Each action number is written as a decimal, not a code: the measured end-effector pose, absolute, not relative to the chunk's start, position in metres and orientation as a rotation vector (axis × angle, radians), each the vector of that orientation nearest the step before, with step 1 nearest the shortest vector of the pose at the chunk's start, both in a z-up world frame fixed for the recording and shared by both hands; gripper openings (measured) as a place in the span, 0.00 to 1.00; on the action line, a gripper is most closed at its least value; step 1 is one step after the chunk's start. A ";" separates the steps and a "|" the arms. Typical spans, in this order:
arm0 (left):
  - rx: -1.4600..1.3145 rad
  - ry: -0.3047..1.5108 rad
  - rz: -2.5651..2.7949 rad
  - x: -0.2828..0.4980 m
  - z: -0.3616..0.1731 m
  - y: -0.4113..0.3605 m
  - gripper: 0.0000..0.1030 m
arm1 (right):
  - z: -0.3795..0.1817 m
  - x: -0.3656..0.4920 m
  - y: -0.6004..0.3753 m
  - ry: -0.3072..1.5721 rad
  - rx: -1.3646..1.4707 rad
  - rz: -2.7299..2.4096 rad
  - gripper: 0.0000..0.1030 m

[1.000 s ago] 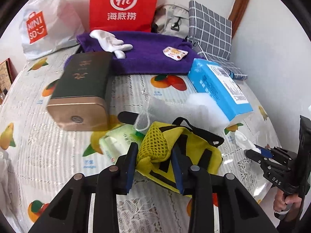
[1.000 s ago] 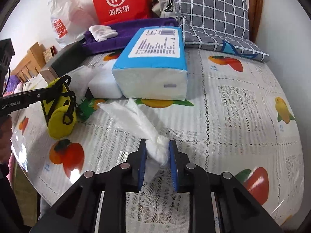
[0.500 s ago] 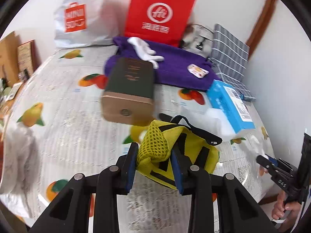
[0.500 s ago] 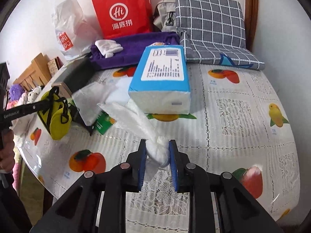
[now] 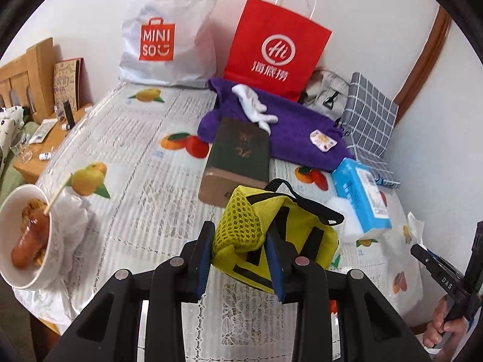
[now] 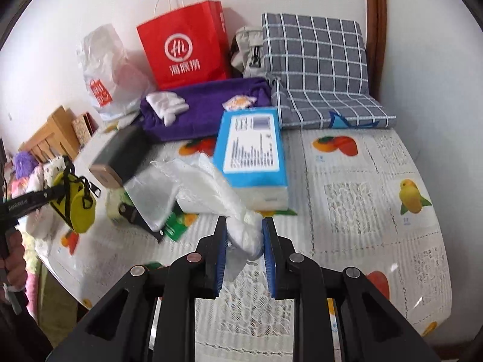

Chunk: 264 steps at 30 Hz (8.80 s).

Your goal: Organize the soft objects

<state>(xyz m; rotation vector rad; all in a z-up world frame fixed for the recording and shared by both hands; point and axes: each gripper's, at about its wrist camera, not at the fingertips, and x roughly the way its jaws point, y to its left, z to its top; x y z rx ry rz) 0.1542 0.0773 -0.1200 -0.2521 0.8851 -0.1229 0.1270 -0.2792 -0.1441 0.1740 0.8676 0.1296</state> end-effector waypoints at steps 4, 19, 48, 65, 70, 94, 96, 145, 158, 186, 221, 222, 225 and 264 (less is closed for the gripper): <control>-0.258 0.864 -0.134 0.154 -0.108 0.078 0.30 | -0.137 0.135 -0.280 0.873 0.190 0.127 0.22; -0.229 0.811 -0.167 0.169 -0.071 0.061 0.30 | -0.110 0.160 -0.273 0.860 0.200 0.145 0.22; -0.222 0.815 -0.164 0.251 -0.054 0.062 0.30 | -0.074 0.247 -0.249 0.782 0.103 0.158 0.22; -0.210 0.836 -0.185 0.298 -0.061 0.052 0.30 | -0.083 0.302 -0.254 0.777 0.124 0.146 0.22; -0.210 0.839 -0.178 0.316 -0.062 0.050 0.31 | -0.084 0.318 -0.252 0.775 0.111 0.153 0.22; -0.218 0.888 -0.117 0.389 -0.092 0.059 0.31 | -0.103 0.400 -0.256 0.791 0.144 0.183 0.22; -0.217 0.893 -0.114 0.393 -0.096 0.061 0.31 | -0.109 0.406 -0.254 0.804 0.144 0.195 0.22; -0.243 1.027 -0.131 0.405 -0.150 0.064 0.55 | -0.170 0.408 -0.232 0.992 0.099 0.263 0.60; -0.258 0.972 -0.145 0.338 -0.116 0.071 0.59 | -0.151 0.308 -0.194 0.949 0.096 0.422 0.73; -0.309 1.006 -0.121 0.244 -0.137 0.096 0.59 | -0.177 0.224 -0.132 0.966 -0.006 0.528 0.02; -0.209 1.092 -0.137 0.186 -0.170 0.039 0.59 | -0.219 0.140 -0.222 0.934 0.011 0.409 0.82; -0.208 1.093 -0.134 0.186 -0.171 0.039 0.59 | -0.225 0.146 -0.218 0.952 0.004 0.414 0.82; -0.190 1.090 -0.132 0.187 -0.172 0.036 0.59 | -0.235 0.151 -0.206 0.956 -0.033 0.410 0.86; -0.267 1.108 -0.033 0.180 -0.189 0.087 0.15 | -0.234 0.131 -0.231 0.958 -0.057 0.307 0.09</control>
